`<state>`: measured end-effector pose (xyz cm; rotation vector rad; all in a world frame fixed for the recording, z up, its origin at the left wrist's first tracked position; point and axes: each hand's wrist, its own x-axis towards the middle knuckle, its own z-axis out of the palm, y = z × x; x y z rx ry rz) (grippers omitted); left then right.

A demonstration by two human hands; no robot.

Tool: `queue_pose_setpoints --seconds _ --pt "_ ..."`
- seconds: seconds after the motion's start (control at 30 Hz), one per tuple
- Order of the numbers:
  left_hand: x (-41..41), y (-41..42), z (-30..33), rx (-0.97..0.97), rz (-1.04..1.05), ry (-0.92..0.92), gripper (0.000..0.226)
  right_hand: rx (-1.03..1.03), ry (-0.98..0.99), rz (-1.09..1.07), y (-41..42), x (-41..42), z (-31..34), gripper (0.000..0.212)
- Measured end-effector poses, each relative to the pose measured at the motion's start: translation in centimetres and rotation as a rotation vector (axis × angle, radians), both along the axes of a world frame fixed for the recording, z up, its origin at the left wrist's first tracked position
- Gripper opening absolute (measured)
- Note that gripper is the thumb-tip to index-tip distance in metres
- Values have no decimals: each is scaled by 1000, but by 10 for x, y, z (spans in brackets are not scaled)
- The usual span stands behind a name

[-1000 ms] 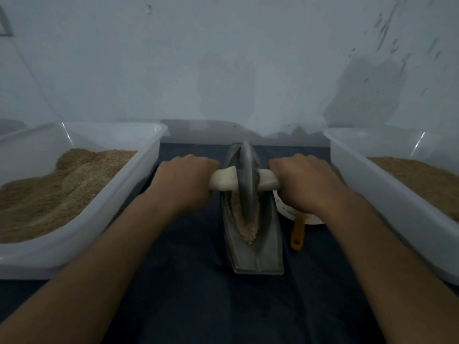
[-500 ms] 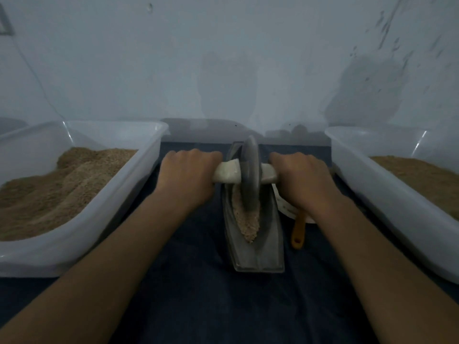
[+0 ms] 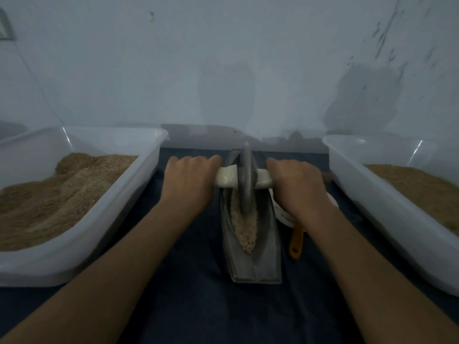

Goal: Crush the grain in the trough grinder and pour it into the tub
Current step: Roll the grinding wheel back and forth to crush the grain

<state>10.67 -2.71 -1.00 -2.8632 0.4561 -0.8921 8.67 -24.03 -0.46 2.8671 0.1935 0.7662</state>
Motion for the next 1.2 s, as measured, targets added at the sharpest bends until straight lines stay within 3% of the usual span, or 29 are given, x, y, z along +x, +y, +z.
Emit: queue_pose_setpoints --seconds 0.13,0.23,0.3,0.5,0.67,0.77,0.87,1.0,1.1,1.2 --pt "-17 17 16 -14 -87 355 29 -8 198 92 -11 -24 15 32" --pt "-24 24 25 2 -111 565 26 -19 351 85 -10 -37 24 23" --pt "-18 18 21 -8 -67 525 29 -13 363 15 -3 -29 26 23" --pt "14 2 -2 -104 35 135 15 -95 157 -58 14 23 27 16" --pt "-8 9 -3 -23 -45 86 33 -55 52 32 0 -7 9 28" --pt "-37 15 0 108 -119 8 46 6 116 88 -14 -38 -2 38" --pt "-41 15 2 127 -98 30 48 1 151 98 -19 -42 -2 38" --pt "-5 -2 15 49 40 181 14 17 192 5 -9 -3 6 31" --pt "24 -14 24 -29 107 289 19 18 235 -56 1 36 22 19" --pt "24 -15 23 -72 104 273 19 14 252 -46 3 40 26 18"
